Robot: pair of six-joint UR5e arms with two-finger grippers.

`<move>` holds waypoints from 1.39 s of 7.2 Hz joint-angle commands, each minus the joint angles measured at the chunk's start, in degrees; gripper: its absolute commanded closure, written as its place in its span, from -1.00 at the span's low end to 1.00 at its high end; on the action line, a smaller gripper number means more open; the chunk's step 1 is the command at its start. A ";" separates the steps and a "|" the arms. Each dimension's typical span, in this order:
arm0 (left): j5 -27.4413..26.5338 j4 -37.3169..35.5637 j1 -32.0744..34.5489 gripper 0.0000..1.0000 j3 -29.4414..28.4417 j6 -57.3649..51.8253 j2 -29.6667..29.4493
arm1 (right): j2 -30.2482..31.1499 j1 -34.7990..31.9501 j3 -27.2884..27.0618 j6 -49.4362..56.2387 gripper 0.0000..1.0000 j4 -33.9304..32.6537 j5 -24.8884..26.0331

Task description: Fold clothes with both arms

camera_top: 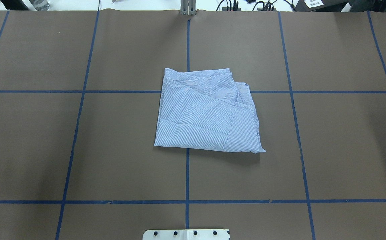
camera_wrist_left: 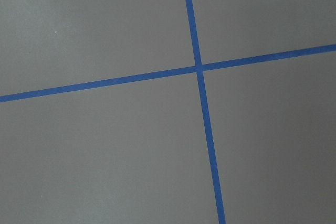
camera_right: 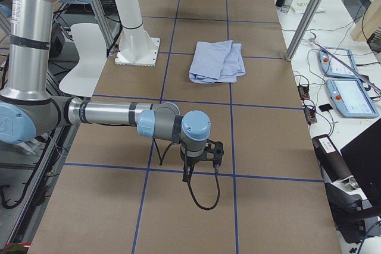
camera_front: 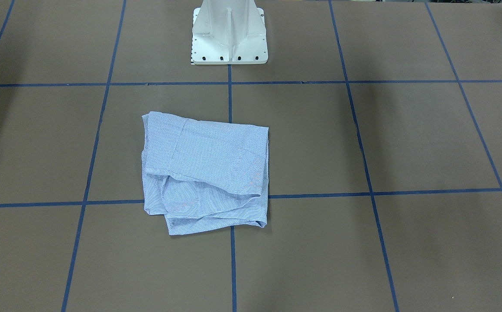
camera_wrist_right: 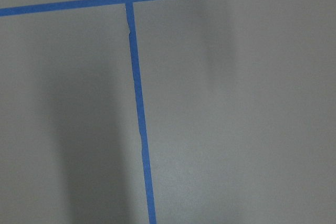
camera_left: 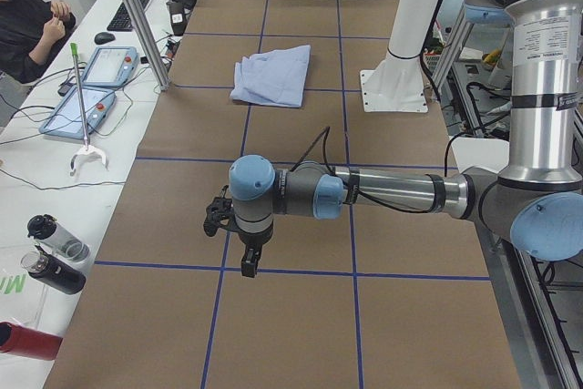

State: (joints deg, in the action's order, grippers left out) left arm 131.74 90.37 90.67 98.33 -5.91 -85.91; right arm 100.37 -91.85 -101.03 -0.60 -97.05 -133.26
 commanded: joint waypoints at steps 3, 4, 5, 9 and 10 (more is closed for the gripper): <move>0.00 0.07 -0.06 -0.98 0.11 -0.07 -0.05 | -0.79 0.00 3.63 -0.19 -1.00 8.88 -1.81; 0.00 -0.19 -0.06 -0.98 -0.07 0.02 0.38 | -0.79 0.09 3.48 -0.28 -1.00 8.90 -2.17; 0.09 -0.02 -0.06 -0.98 -0.33 -0.07 2.13 | -0.79 0.09 3.30 -0.28 -1.00 8.90 -2.26; 0.09 -0.02 -0.06 -0.98 -1.74 -0.07 2.41 | -0.79 0.00 3.12 -0.28 -1.00 8.99 -4.19; 0.09 0.07 -0.06 -0.98 -1.74 -0.07 2.41 | -0.79 0.00 3.12 -0.28 -1.00 8.99 -4.20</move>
State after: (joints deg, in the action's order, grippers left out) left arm 131.83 90.36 90.62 96.69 -5.98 -83.52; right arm 99.58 -91.83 -97.90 -0.88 -88.07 -137.04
